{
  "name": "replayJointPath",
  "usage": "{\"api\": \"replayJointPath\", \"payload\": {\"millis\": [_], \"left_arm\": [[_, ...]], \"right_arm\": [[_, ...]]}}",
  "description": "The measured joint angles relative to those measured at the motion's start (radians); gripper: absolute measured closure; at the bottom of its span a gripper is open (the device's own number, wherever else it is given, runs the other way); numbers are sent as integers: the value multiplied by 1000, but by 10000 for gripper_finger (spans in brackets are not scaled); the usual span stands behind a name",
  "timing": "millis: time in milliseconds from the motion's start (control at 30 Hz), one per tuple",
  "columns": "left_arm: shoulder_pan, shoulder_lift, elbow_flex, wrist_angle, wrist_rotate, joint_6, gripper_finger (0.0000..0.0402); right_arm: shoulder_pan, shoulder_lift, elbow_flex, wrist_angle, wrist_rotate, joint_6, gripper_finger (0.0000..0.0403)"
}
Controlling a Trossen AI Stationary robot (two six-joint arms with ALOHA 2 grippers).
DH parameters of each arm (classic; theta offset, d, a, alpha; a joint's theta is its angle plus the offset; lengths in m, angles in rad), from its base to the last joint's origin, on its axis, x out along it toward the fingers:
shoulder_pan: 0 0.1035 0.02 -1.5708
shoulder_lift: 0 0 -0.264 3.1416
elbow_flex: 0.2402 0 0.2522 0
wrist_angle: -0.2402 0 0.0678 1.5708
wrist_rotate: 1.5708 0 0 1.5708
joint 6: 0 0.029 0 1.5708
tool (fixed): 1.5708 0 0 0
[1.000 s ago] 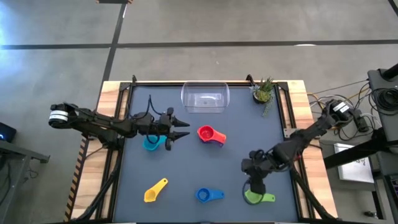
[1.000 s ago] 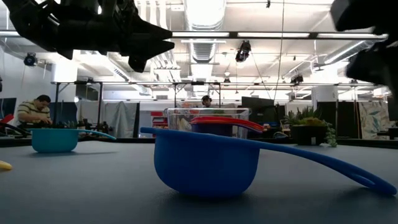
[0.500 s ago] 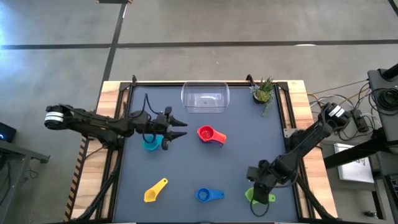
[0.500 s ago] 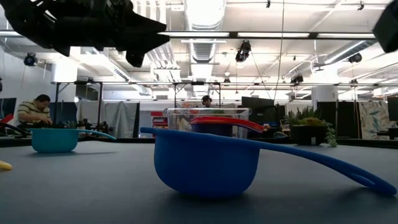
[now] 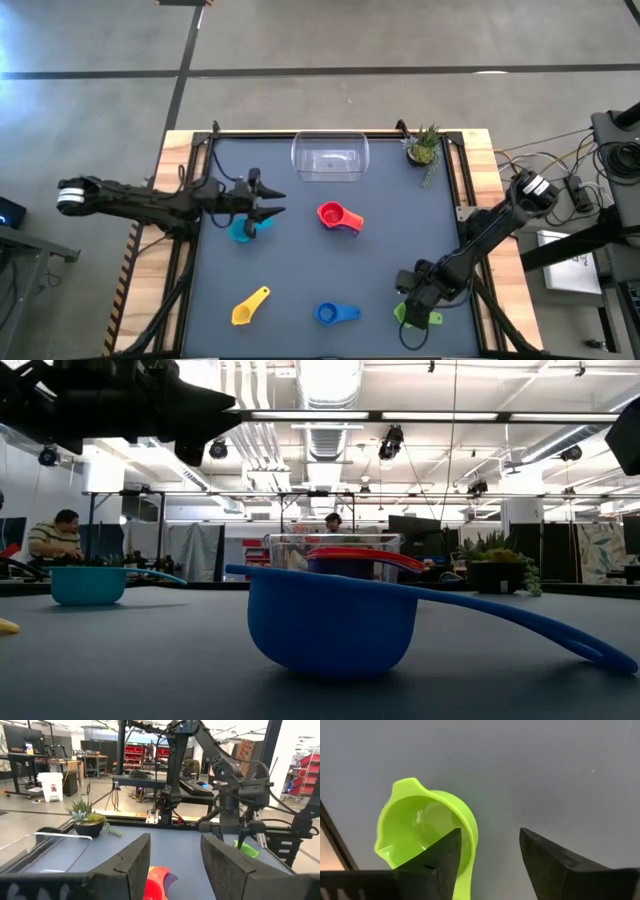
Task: Nest measuring cups in basket
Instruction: Stack the green measuring cup on top of the red measuring cup
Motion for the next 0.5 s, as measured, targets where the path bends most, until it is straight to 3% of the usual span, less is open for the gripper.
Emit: {"api": "replayJointPath", "payload": {"millis": [167,333,500], "left_arm": [[0,-13,-3,-1,0,-1,245],[0,-8,-3,0,0,-2,245],[0,-7,-3,5,0,6,245]], "right_arm": [[0,8,0,-1,0,-5,282],[-9,-24,0,-3,37,-34,372],[-82,-99,0,-15,156,-101,392]]}}
